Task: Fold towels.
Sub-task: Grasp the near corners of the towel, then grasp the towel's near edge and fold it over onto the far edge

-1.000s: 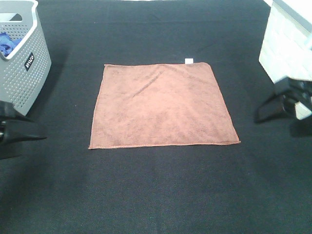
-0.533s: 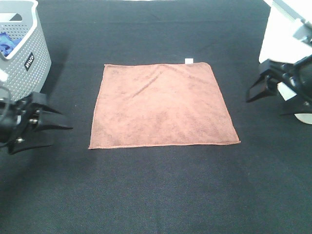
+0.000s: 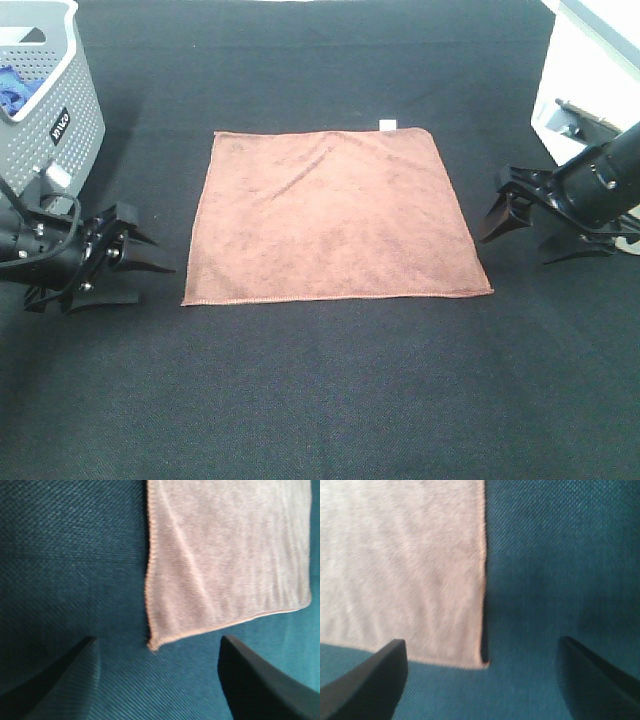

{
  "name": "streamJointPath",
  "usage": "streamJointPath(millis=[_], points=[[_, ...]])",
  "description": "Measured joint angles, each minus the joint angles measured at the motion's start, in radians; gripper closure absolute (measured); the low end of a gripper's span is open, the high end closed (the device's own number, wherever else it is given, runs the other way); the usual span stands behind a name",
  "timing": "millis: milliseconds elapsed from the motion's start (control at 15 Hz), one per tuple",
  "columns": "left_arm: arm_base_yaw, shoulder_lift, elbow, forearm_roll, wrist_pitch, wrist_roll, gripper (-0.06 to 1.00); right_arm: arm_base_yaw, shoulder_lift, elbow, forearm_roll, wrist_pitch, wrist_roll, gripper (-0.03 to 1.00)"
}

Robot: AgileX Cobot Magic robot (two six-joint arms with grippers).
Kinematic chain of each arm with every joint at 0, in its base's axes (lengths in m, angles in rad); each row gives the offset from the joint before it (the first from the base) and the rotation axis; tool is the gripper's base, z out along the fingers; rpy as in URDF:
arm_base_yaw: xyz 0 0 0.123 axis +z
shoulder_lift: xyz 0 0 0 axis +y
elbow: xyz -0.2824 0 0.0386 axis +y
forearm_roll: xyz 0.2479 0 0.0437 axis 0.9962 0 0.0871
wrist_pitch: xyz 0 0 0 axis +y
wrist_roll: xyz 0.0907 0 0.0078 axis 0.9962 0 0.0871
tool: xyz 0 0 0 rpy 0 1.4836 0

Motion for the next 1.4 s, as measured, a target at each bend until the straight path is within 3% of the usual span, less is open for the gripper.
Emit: streamJointPath(millis=[267, 467, 733, 1067, 1133, 1400], points=[[-0.003, 0.048, -0.030, -0.002, 0.004, 0.014, 0.30, 0.000, 0.081, -0.064, 0.029, 0.021, -0.026, 0.20], [-0.056, 0.093, -0.088, -0.027, 0.016, 0.035, 0.30, 0.000, 0.146, -0.083, 0.089, 0.026, -0.063, 0.20], [-0.131, 0.133, -0.144, -0.076, -0.007, 0.040, 0.30, 0.032, 0.192, -0.098, 0.261, 0.027, -0.208, 0.21], [-0.201, 0.178, -0.206, -0.114, 0.000, 0.042, 0.31, 0.090, 0.206, -0.104, 0.305, 0.001, -0.221, 0.24], [-0.202, 0.182, -0.206, -0.117, -0.005, 0.042, 0.35, 0.093, 0.207, -0.104, 0.307, -0.005, -0.220, 0.28], [-0.204, 0.198, -0.206, -0.105, -0.031, 0.039, 0.88, 0.093, 0.226, -0.104, 0.288, -0.045, -0.182, 0.79]])
